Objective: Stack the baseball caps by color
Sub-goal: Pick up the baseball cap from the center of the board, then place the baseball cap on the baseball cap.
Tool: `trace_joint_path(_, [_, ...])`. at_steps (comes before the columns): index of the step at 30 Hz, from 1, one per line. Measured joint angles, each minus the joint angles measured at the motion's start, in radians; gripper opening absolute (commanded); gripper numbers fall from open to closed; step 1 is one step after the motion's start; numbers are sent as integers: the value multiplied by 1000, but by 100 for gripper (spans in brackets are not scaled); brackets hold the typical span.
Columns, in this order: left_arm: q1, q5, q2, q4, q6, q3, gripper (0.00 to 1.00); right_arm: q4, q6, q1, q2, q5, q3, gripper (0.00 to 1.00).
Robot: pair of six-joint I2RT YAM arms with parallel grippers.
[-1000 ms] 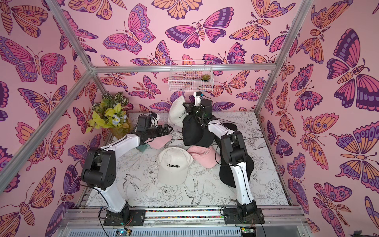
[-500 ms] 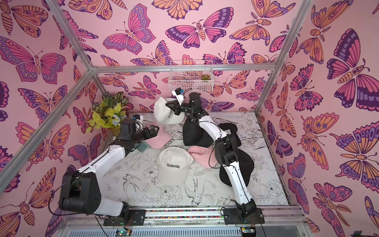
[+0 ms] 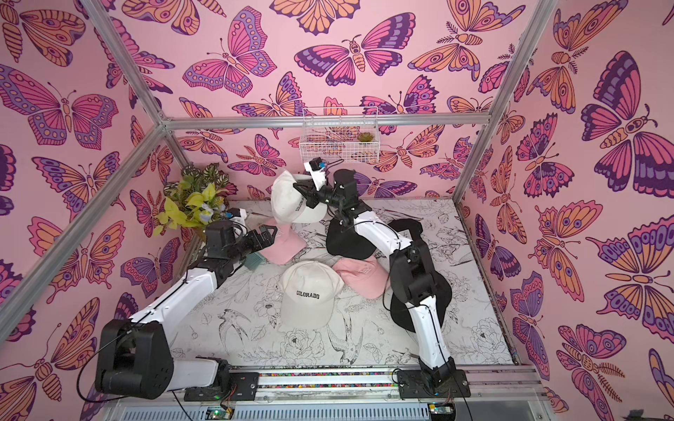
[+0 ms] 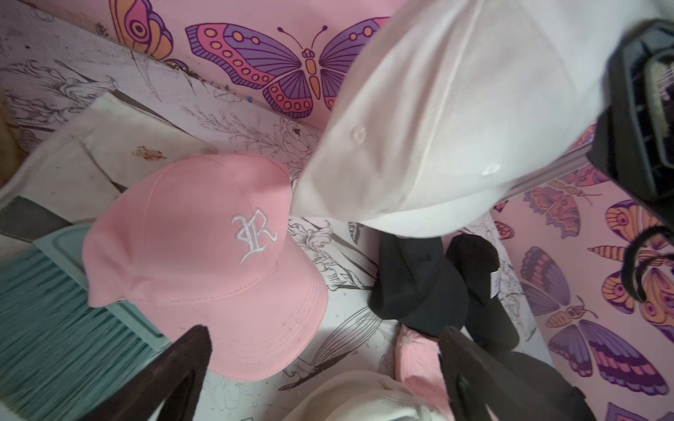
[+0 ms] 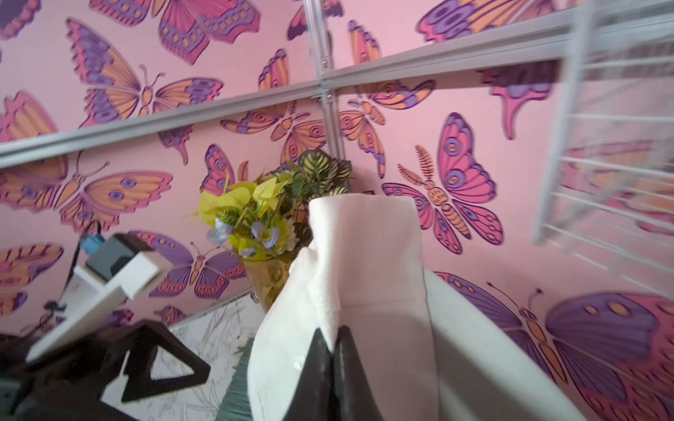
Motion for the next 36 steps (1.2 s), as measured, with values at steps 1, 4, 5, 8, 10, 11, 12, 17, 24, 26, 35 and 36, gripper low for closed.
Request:
trace_joint_path(1, [0,14,-6,20,-21,-15,100,17,27,3,-53,48,-65,0])
trace_joint_path(4, [-4,54,-32,96,-103,-70,100,93,122,26,-236,231,-272,0])
trace_joint_path(5, [-8,62,-42,117,-128,-85,100,124,154,38,-292,291,-332,0])
trace_joint_path(8, [-36,72,-81,156,-192,-109,100,214,251,74,-425,460,-483,0])
trace_joint_path(10, [-72,74,-112,180,-221,-118,100,261,326,92,-491,563,-570,0])
trace_joint_path(11, [-98,69,-126,193,-233,-123,100,290,374,99,-528,623,-630,0])
trace_joint_path(12, [-128,66,-139,206,-244,-129,100,314,414,103,-560,677,-686,0])
trace_joint_path(17, [-264,60,-140,259,-265,-149,100,354,594,116,-708,916,-923,0])
trace_joint_path(24, [-383,61,10,364,-292,-140,99,389,771,145,-867,1117,-1094,0])
trace_joint_path(26, [-413,66,58,385,-300,-123,98,414,795,159,-885,1152,-1112,0])
trace_joint_path(35, [-508,99,180,527,-320,-22,90,521,850,192,-897,1242,-1155,0])
trace_joint_path(36, [-509,101,187,544,-325,-19,86,530,853,192,-897,1246,-1158,0])
